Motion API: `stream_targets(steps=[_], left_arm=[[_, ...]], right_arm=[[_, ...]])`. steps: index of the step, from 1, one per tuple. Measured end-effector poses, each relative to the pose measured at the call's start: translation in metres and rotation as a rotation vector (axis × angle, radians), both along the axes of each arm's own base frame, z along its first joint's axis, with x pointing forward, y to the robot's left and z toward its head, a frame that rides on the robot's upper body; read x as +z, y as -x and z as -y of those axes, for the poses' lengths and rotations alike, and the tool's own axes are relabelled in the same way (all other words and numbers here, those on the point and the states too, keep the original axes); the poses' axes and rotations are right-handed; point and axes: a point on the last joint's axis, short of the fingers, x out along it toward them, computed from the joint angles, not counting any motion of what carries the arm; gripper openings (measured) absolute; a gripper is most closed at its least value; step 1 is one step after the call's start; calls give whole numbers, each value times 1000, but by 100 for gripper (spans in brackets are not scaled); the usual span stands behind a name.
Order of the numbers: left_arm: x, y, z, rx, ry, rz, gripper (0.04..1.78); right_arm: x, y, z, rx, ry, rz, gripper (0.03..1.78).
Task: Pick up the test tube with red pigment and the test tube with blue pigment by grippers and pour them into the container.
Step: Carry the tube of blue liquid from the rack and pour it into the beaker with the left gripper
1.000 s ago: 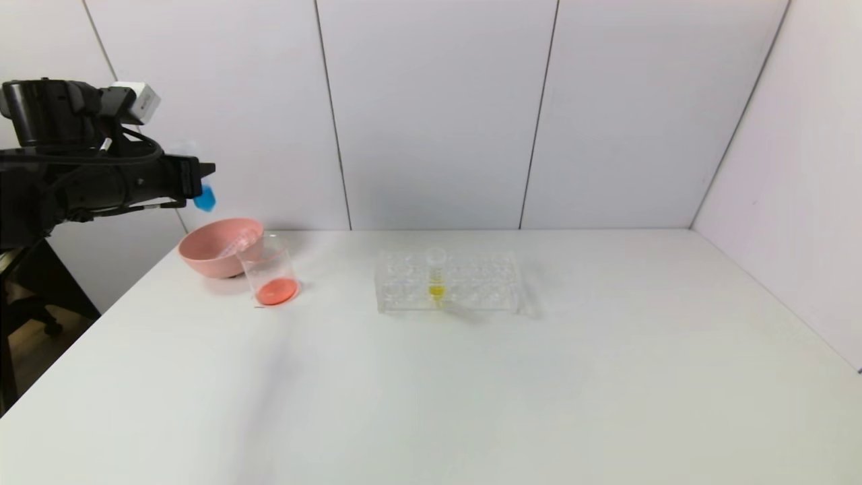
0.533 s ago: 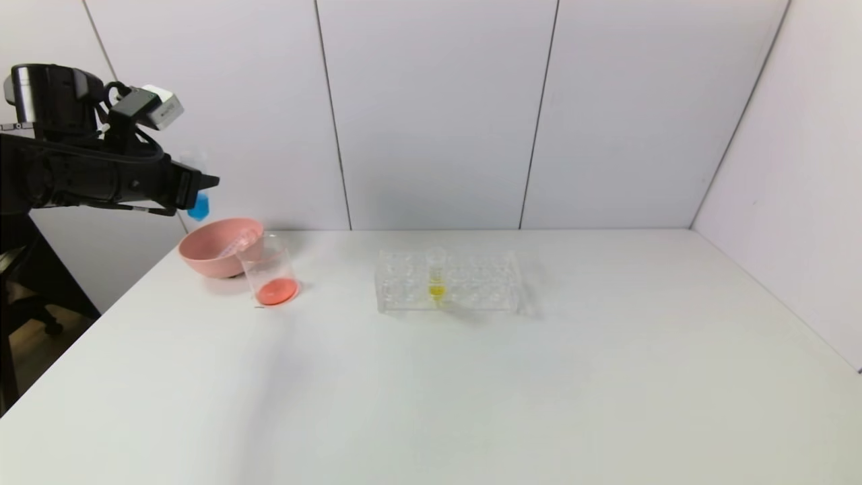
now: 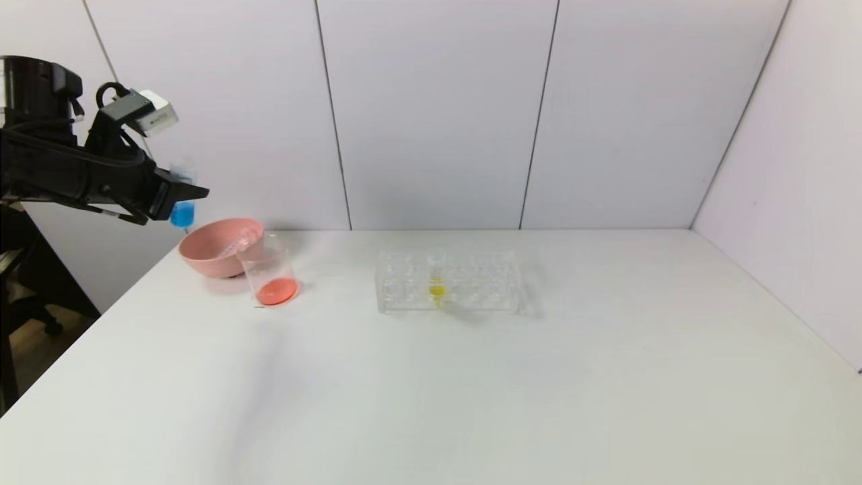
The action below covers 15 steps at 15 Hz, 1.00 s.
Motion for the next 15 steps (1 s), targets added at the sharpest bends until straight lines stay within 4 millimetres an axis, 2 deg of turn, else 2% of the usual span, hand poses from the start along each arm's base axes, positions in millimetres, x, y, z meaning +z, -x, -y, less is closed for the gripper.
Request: stream_targets(steps=[3, 15], left_arm=[[1, 2, -5, -43, -61, -32, 48], [-6, -18, -14, -121, -204, -53, 48]], right_arm=[[0, 0, 0, 0, 0, 0, 177], [0, 0, 0, 0, 0, 0, 177]])
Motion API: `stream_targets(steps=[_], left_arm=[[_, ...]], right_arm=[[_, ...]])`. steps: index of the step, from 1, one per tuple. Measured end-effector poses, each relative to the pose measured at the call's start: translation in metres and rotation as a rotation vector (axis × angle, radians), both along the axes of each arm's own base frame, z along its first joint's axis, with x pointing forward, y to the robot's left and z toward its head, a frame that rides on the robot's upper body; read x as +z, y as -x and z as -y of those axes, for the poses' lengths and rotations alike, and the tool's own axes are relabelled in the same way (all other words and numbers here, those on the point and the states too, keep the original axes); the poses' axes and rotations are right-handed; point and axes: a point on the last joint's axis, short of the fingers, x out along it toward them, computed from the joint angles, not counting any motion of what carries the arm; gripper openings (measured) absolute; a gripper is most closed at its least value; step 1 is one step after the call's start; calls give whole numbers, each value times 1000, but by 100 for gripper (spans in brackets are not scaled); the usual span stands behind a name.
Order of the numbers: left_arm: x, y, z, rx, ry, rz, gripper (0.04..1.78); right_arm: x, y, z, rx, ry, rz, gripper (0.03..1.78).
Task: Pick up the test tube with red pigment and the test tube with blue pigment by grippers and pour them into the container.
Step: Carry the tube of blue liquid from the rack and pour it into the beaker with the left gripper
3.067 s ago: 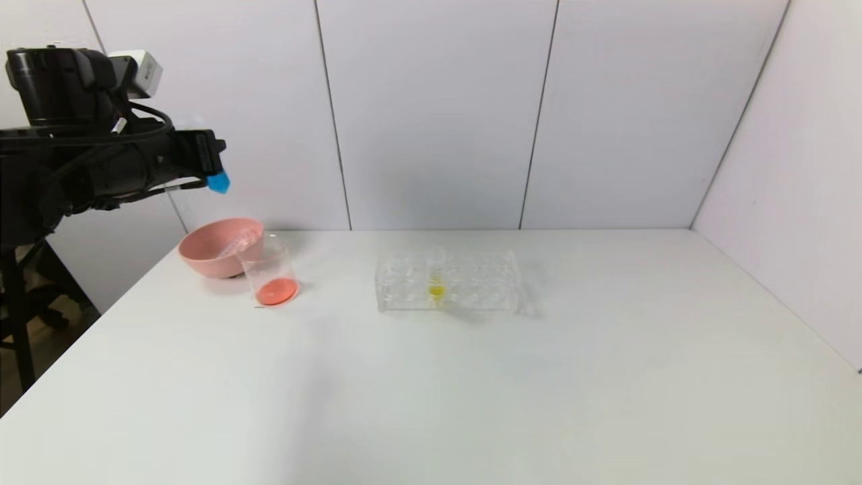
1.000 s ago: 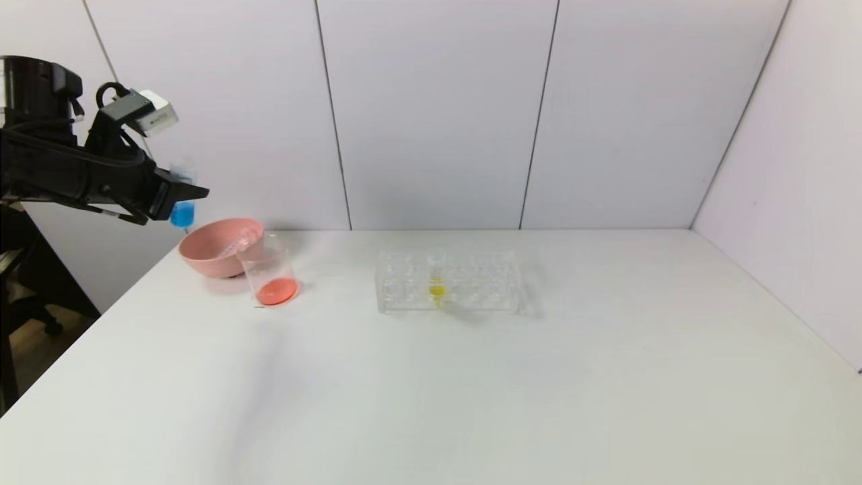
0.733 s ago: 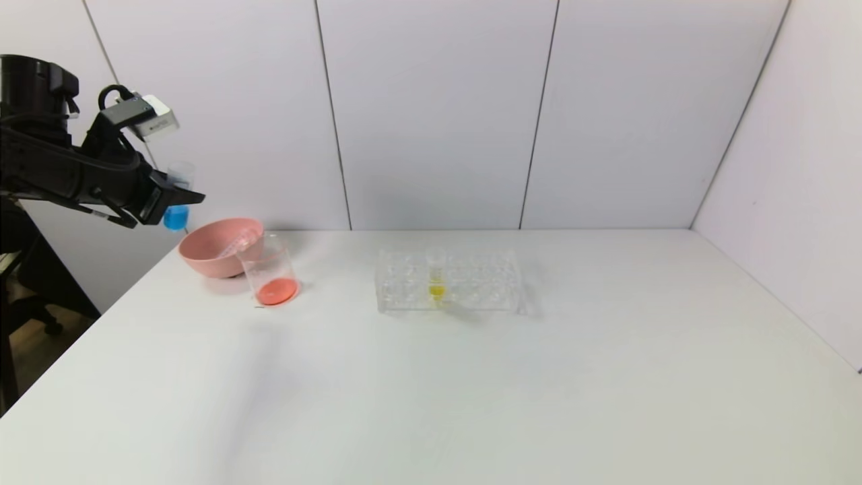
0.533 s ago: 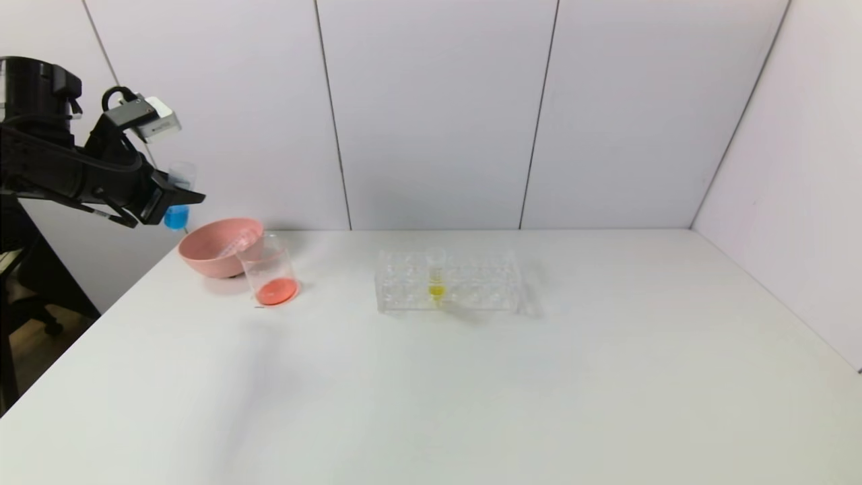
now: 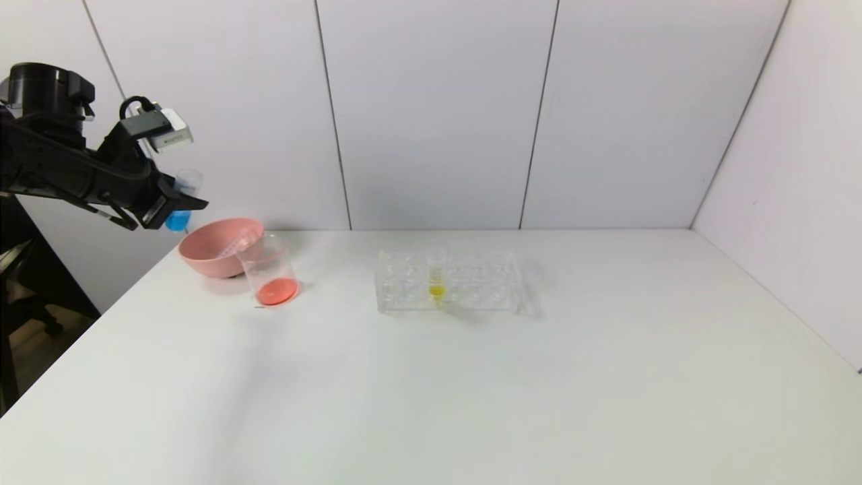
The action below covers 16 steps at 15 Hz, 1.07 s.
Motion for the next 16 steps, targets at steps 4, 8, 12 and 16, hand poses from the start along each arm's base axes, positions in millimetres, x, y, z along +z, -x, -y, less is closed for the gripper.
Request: stream_targets(steps=[4, 8, 12, 16], left_arm=[[-6, -6, 0, -41, -52, -19, 48], [-10, -15, -2, -107, -141, -38, 48], [-19, -23, 0, -163, -202, -46, 48], [-22, -26, 6, -213, -234, -75, 48]], right_arm=[[0, 0, 0, 0, 0, 0, 177], [0, 0, 0, 1, 0, 0, 177], [0, 0, 0, 0, 0, 0, 177], [0, 0, 0, 1, 0, 0, 177]])
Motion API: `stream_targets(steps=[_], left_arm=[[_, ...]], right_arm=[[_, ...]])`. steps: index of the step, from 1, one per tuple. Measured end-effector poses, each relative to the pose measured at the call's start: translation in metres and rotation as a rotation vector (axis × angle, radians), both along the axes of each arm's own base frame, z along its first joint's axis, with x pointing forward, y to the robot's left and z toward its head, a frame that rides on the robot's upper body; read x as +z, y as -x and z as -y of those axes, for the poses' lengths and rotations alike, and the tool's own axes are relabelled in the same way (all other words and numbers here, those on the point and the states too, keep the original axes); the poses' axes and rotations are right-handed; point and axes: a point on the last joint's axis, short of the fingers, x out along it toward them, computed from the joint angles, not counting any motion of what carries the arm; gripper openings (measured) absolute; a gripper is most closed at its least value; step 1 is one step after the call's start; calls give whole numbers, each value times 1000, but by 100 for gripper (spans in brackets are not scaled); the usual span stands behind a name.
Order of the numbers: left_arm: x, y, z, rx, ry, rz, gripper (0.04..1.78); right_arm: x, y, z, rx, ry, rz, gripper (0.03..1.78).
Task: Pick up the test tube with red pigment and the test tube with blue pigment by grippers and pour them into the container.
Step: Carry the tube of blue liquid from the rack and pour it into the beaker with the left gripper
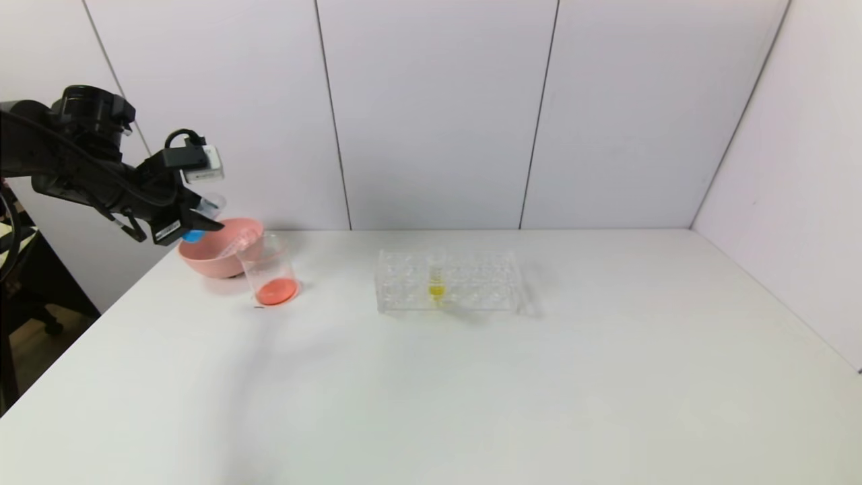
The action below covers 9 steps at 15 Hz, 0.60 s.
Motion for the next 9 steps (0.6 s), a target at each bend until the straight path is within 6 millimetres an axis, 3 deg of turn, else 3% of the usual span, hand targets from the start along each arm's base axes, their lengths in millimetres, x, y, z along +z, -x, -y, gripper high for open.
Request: stream_targets(steps=[9], left_arm=[[7, 4, 5, -14, -29, -99, 48]], right_arm=[[0, 0, 0, 0, 0, 0, 177]])
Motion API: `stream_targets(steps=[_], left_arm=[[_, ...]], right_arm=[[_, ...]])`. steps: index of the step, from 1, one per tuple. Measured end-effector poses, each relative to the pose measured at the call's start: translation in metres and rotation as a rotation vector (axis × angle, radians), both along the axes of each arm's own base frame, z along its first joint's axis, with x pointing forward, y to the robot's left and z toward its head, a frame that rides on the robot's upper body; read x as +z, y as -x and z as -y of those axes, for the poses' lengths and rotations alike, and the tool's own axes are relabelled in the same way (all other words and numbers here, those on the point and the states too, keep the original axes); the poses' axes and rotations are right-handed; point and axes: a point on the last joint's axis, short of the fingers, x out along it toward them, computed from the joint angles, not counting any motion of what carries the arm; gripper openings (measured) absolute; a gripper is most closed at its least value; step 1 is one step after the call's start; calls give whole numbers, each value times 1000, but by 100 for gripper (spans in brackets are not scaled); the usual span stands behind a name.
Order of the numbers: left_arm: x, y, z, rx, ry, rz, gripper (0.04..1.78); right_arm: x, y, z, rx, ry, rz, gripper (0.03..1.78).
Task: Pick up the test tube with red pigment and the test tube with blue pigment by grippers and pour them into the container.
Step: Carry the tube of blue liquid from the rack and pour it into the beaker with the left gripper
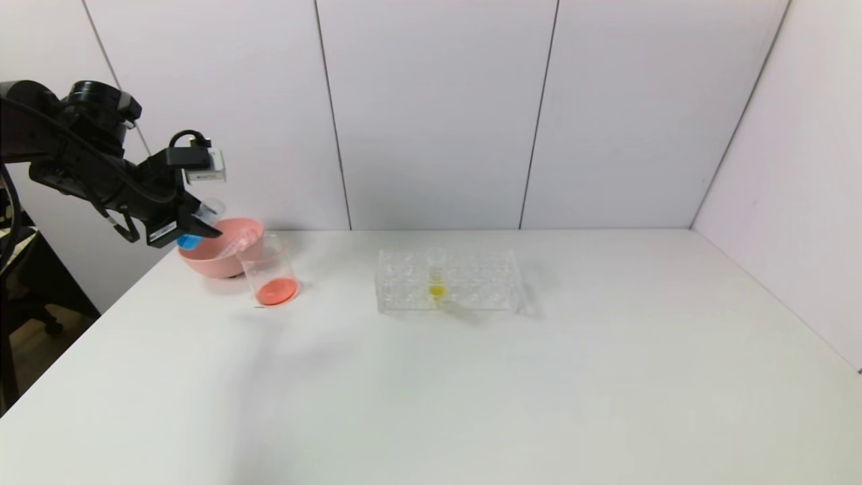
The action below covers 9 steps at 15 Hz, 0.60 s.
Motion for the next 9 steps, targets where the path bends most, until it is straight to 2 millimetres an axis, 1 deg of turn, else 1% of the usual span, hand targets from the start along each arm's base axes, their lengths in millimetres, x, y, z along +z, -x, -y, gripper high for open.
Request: stream_targets(steps=[9], left_arm=[[-1, 3, 0, 63, -64, -49, 48]], right_arm=[[0, 0, 0, 0, 0, 0, 177]])
